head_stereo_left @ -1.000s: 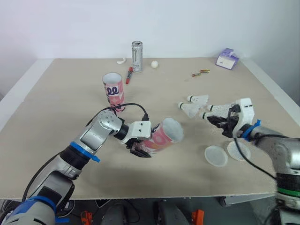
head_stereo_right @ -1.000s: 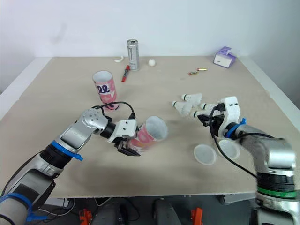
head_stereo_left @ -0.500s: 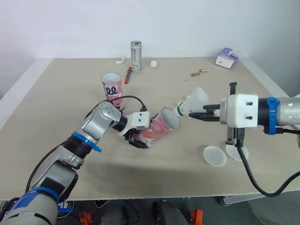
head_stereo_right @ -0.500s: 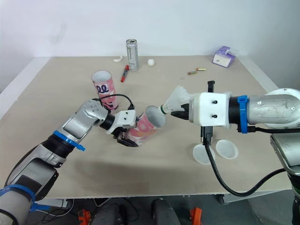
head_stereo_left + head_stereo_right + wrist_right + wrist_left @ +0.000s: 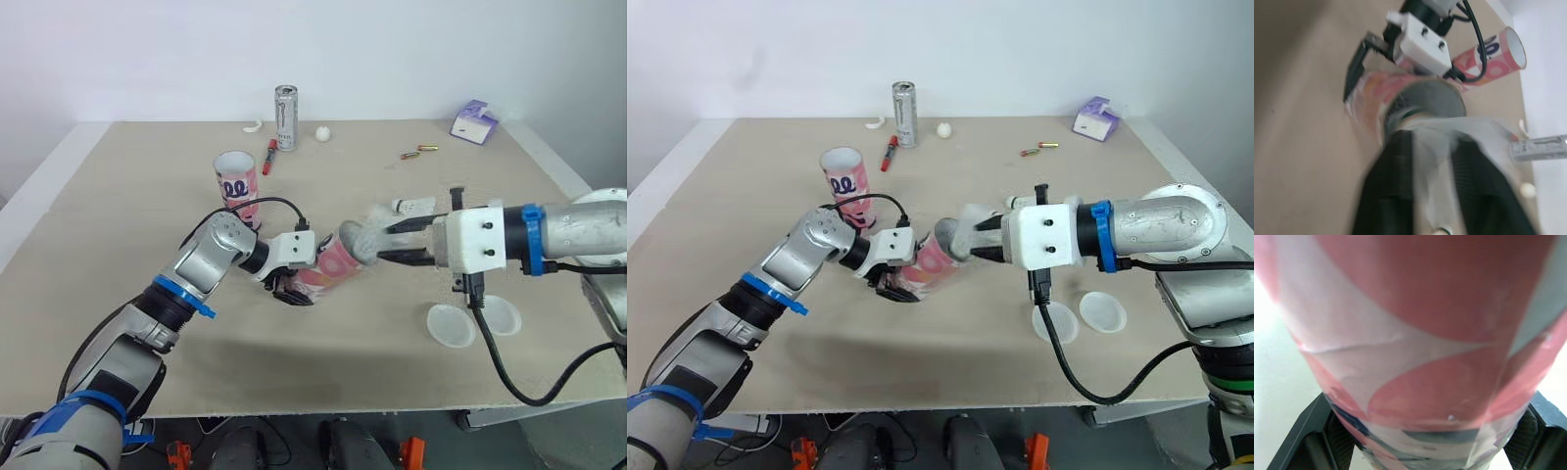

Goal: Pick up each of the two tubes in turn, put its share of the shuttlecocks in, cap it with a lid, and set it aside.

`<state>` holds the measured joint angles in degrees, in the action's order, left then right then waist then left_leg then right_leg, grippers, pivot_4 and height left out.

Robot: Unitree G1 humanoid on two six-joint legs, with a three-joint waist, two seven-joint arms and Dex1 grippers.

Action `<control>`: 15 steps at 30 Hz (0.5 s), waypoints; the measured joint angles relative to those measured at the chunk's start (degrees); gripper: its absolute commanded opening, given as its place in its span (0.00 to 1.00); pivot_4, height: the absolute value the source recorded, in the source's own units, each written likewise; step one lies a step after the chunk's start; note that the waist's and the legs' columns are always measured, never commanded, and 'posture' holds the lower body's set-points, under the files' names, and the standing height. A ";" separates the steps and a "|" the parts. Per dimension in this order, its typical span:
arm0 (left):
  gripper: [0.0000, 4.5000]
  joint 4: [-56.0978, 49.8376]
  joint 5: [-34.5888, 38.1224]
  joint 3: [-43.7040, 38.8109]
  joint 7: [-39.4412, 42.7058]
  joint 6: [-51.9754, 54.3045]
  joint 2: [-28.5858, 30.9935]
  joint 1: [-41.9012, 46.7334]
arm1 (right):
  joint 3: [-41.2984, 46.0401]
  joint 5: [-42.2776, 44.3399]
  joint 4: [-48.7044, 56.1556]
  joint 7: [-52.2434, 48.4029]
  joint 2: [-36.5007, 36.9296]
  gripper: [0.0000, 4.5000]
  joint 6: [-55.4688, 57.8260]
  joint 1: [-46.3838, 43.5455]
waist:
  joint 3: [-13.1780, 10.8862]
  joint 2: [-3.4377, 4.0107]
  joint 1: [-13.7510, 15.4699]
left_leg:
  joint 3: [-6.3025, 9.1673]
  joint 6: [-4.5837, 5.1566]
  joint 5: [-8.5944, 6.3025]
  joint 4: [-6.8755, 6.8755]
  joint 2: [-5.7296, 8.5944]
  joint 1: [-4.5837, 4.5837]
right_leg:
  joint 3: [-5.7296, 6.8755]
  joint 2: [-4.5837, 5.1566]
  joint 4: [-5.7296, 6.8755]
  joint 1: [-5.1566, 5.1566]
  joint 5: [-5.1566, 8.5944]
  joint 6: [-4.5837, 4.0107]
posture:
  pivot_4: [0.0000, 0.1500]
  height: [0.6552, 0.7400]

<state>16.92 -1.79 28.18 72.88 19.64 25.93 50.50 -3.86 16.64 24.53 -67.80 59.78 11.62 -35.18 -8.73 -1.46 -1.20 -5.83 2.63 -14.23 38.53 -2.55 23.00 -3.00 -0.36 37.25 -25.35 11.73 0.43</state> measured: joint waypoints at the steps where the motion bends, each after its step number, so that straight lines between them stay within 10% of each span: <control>1: 0.78 0.00 0.00 0.00 -0.06 0.13 -0.05 0.00 | 0.23 0.65 0.09 -0.42 0.01 0.73 0.77 -0.14 | 0.00 0.00 0.00 | 0.00 0.00 0.00 0.00 0.01 0.00 | 0.00 0.01 0.00 0.00 0.00 0.00 | 1.00 1.00; 4: 0.78 0.04 0.00 -0.01 -0.13 0.17 -0.09 0.00 | 0.34 1.64 0.28 -0.72 0.01 0.98 1.85 -0.10 | 0.00 0.00 0.00 | -0.01 0.00 0.00 0.00 0.01 0.00 | 0.00 0.02 0.00 0.00 0.00 0.01 | 1.00 1.00; 15: 0.78 0.47 -0.28 -0.07 -0.50 -2.46 -0.25 -0.38 | 16.69 13.02 -1.83 4.61 0.23 0.99 19.89 12.06 | 0.01 -0.08 0.06 | 0.04 0.00 0.00 0.02 0.09 0.04 | 0.06 0.20 0.00 0.04 -0.01 0.05 | 1.00 1.00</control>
<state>17.39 -2.07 28.11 72.38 17.17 25.68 50.12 12.83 29.66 22.70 -63.19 60.02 31.52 -23.12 -8.71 -1.53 -1.14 -5.78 2.63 -14.23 38.55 -2.46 23.04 -2.94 -0.16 37.25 -25.30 11.72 0.48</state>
